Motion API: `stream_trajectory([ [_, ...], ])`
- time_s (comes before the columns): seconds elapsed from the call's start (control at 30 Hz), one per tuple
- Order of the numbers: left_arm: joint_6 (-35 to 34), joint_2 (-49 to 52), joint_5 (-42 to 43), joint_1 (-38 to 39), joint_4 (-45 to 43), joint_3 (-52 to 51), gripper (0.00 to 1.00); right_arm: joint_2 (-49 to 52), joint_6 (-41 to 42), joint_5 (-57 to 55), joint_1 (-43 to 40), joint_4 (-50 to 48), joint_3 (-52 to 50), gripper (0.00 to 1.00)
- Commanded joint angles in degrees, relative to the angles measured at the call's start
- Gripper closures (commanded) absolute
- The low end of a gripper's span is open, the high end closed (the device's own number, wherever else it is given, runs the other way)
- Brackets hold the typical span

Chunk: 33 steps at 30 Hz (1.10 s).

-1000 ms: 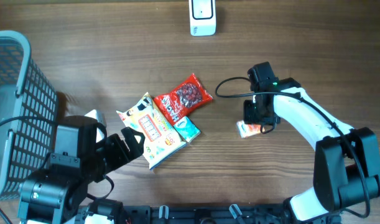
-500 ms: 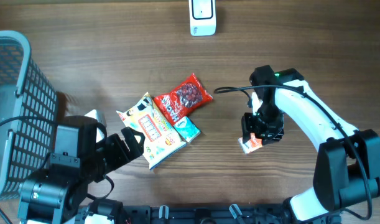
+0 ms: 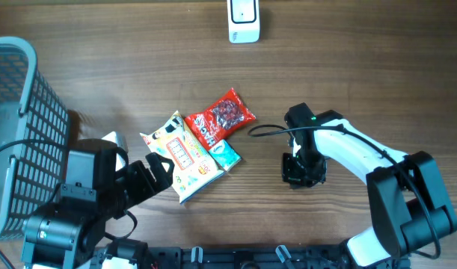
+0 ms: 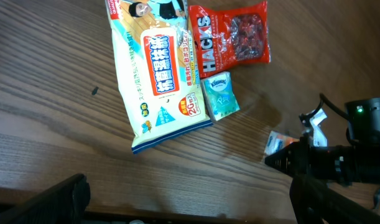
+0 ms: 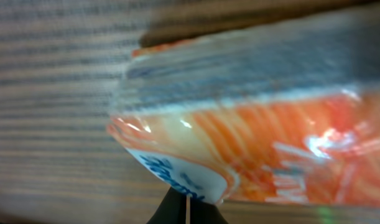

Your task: Scan the item barcode

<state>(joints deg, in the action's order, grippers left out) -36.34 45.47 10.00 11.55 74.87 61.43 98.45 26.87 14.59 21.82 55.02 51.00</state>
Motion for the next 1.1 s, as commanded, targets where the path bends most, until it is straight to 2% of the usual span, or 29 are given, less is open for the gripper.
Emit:
stream_trajectory([
  [0.0, -0.3, -0.1, 0.7, -0.2, -0.1, 0.0, 0.00, 0.3, 2.0, 0.6, 0.1, -5.7, -0.1, 0.96],
  [0.13, -0.3, -0.1, 0.7, -0.2, 0.0, 0.0, 0.00, 0.3, 3.3, 1.0, 0.1, -11.4, 2.8, 0.96],
  [0.23, -0.3, -0.1, 0.7, -0.2, 0.0, 0.0, 0.00, 0.3, 1.5, -0.8, 0.1, -10.6, 7.8, 0.94],
  [0.37, -0.3, -0.1, 0.7, -0.2, 0.0, 0.0, 0.00, 0.3, -4.7, -7.9, -3.5, 2.0, 22.6, 0.81],
  [0.4, -0.3, -0.1, 0.7, -0.2, 0.0, 0.0, 0.00, 0.3, -6.4, -8.0, -5.5, 4.8, 25.9, 0.75],
  [0.43, -0.3, -0.1, 0.7, -0.2, 0.0, 0.0, 0.00, 0.3, -8.2, -8.0, -8.0, 6.8, 28.4, 0.65],
  [0.47, -0.3, -0.1, 0.7, -0.2, 0.0, 0.0, 0.00, 0.3, -10.1, -7.5, -11.2, 7.7, 29.4, 0.17],
  [0.5, -0.3, -0.1, 0.7, -0.2, 0.0, 0.0, 0.00, 0.3, -12.5, -5.4, -14.5, 8.1, 29.1, 0.00],
  [0.6, -0.3, -0.1, 0.7, -0.2, 0.0, 0.0, 0.00, 0.5, -21.0, 9.0, -21.7, 8.0, 24.1, 0.00],
  [0.67, -0.3, -0.1, 0.7, -0.2, -0.1, 0.0, 0.00, 0.5, -26.7, 17.0, -23.8, 5.8, 17.3, 0.01],
  [0.83, -0.3, -0.1, 0.7, -0.2, 0.0, 0.0, 0.00, 0.5, -26.9, 22.2, -23.8, -7.3, 2.7, 0.02],
  [0.93, -0.3, -0.1, 0.7, -0.2, 0.0, 0.0, 0.00, 0.5, -28.2, 23.1, -23.8, -9.4, -1.2, 0.15],
  [0.97, -0.3, -0.1, 0.7, -0.2, 0.0, 0.0, 0.00, 0.5, -28.1, 24.1, -23.8, -9.4, -2.0, 0.26],
  [1.07, -0.3, -0.1, 0.7, -0.2, 0.0, 0.0, 0.00, 0.5, -26.2, 34.5, -23.8, -9.5, -4.3, 0.28],
])
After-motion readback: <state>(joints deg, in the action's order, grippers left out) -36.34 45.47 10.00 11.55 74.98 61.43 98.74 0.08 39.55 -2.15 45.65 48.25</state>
